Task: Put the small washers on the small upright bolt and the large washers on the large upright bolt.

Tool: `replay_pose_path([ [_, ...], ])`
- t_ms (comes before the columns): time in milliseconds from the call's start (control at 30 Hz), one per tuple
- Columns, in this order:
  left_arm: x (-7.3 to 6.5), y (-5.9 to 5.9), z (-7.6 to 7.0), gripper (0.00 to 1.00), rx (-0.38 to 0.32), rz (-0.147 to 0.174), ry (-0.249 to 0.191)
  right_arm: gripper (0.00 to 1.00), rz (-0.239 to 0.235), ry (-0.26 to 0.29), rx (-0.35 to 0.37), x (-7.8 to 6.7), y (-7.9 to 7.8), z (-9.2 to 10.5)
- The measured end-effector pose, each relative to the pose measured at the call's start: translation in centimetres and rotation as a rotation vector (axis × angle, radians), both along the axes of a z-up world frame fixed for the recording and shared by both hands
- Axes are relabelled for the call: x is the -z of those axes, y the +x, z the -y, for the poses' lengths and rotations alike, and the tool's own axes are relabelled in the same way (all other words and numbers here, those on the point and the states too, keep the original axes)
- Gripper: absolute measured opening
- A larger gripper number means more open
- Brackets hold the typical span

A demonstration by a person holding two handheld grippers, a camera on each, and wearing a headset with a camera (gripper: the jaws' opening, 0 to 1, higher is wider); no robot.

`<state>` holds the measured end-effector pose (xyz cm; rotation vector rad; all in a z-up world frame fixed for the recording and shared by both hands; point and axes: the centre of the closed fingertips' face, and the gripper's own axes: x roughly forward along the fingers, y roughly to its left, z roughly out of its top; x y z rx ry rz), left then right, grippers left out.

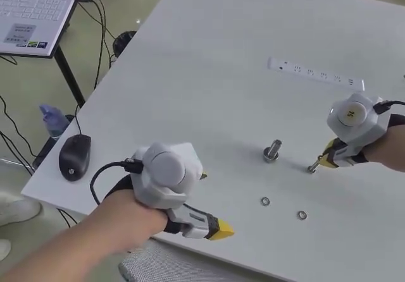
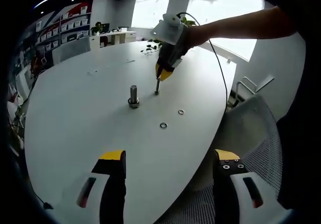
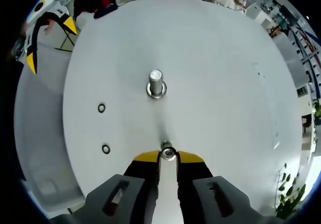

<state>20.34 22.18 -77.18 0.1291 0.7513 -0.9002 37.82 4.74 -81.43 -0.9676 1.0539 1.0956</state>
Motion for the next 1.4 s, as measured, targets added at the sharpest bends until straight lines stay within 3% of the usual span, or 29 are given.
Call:
replay_pose_path([
  [600, 0.1, 0.4, -0.1, 0.69, -0.001, -0.009, -0.004, 0.13, -0.014, -0.010, -0.005, 1.6, 0.1, -0.1],
  [733, -0.7, 1.1, -0.1, 0.70, -0.025, 0.012, -0.035, 0.13, -0.018, -0.009, -0.005, 2.0, 0.1, -0.1],
  [833, -0.9, 1.5, -0.2, 0.71, -0.023, 0.036, -0.033, 0.13, -0.019, -0.011, -0.007, 2.3, 0.2, -0.2],
  [1400, -0.4, 2.5, -0.8, 0.75, -0.040, 0.057, -0.018, 0.13, -0.039, -0.027, -0.011, 4.3, 0.2, 0.0],
])
